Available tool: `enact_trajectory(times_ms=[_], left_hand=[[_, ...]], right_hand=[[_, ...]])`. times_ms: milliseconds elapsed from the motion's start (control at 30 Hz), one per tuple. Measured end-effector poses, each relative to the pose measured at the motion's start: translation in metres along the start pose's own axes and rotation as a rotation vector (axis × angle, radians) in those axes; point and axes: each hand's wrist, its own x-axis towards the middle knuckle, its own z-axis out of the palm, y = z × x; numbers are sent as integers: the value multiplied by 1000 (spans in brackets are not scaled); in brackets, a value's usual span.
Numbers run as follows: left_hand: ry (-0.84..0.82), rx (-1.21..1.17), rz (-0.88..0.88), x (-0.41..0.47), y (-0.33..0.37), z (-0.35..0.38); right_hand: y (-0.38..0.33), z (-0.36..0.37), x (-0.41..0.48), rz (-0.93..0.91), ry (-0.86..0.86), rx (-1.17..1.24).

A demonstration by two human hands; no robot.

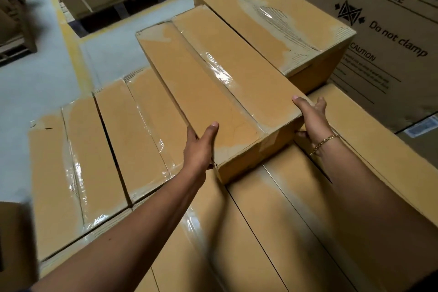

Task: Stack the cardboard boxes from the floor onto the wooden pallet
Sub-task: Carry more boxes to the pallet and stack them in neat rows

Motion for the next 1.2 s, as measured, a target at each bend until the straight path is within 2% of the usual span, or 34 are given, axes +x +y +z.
enact_trajectory(times_ms=[400,733,1200], left_hand=[[21,-25,10,44,21,-8],[15,-19,-1,69,40,-14],[30,-7,16,88,49,-19]], right_hand=[[-20,35,27,-34,42,-14],[-32,54,52,-106,39,-130],[-41,73,58,-108,62,-73]])
